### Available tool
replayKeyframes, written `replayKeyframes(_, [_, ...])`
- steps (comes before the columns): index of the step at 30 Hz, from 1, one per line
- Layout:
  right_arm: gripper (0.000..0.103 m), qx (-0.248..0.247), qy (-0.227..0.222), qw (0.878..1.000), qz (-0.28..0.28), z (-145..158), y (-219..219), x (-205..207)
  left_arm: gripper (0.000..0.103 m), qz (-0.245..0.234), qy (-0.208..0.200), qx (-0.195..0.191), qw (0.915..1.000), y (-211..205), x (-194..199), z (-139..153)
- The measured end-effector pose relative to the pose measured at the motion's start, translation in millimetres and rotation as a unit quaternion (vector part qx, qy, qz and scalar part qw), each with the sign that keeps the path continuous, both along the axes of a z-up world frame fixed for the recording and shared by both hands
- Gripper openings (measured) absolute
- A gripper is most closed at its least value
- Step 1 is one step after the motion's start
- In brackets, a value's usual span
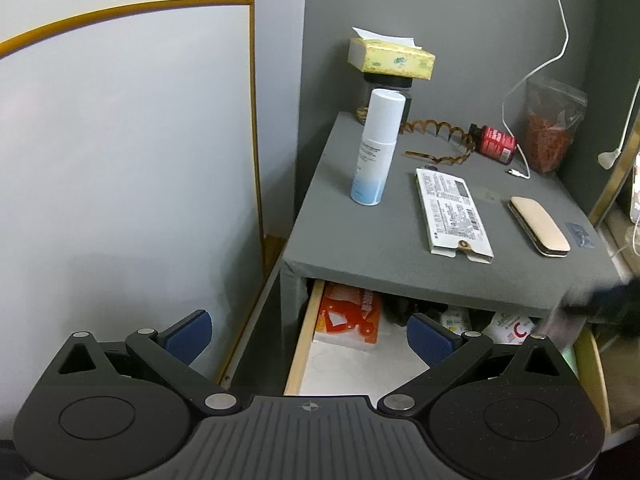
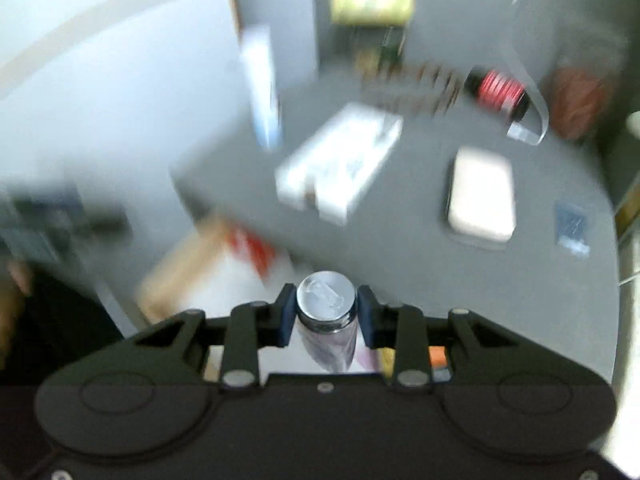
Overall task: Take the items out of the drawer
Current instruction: 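Carry the pill bottle with the right gripper onto the nightstand top, then open the right gripper to stand the pill bottle upright and withdraw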
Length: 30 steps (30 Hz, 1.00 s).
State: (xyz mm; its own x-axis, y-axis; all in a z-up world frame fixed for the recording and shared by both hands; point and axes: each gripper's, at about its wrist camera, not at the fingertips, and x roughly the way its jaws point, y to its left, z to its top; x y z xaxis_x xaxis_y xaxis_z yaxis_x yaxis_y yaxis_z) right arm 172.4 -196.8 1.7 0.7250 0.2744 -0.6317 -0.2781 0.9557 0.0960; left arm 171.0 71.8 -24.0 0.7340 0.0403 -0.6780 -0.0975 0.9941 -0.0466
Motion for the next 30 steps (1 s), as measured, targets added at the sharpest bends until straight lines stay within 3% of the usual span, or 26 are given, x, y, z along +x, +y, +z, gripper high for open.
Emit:
replayKeyframes(2, [0.031,0.039,-0.033,0.998,-0.024,28.3,-3.6,16.9,0.103,0.0,0.0,0.001,1.0,-0.2,-0.1,-0.5])
replayKeyframes(5, [0.031,0.021,-0.045,0.997,-0.052,36.5,-2.0,46.8,0.103,-0.002,0.002,0.002,1.0,-0.7,-0.3,-1.7])
replayKeyframes(12, [0.034,-0.038,-0.013,0.996,-0.074,6.8,3.7,102.7,0.103,-0.013,0.007,0.012,0.9998,-6.1,-1.6,-4.6])
replayKeyframes(14, [0.045,-0.055,-0.019,0.995,-0.078,2.7,6.4,105.6,0.103,-0.019,0.012,0.019,0.9996,-9.8,-1.4,-6.3])
replayKeyframes(17, [0.059,-0.025,-0.055,0.994,-0.091,11.4,-3.2,77.3,0.103,-0.035,0.016,0.031,0.9988,-19.5,-4.7,-8.8])
replayKeyframes(21, [0.069,0.03,-0.074,0.993,-0.091,31.3,-29.9,25.9,0.103,-0.054,0.027,0.051,0.9969,-33.9,-10.3,-15.6])
replayKeyframes(23, [0.078,0.063,-0.062,0.993,-0.077,33.2,-47.2,-6.9,0.103,-0.061,0.033,0.051,0.9963,-41.7,-16.1,-20.7])
replayKeyframes(26, [0.08,0.066,-0.034,0.995,-0.066,25.2,-62.5,-48.6,0.103,-0.072,0.044,0.051,0.9951,-53.7,-25.0,-28.8])
replayKeyframes(30, [0.084,0.06,-0.023,0.996,-0.062,13.0,-78.9,-86.1,0.103,-0.108,0.104,0.026,0.9884,-86.9,-41.0,-52.1])
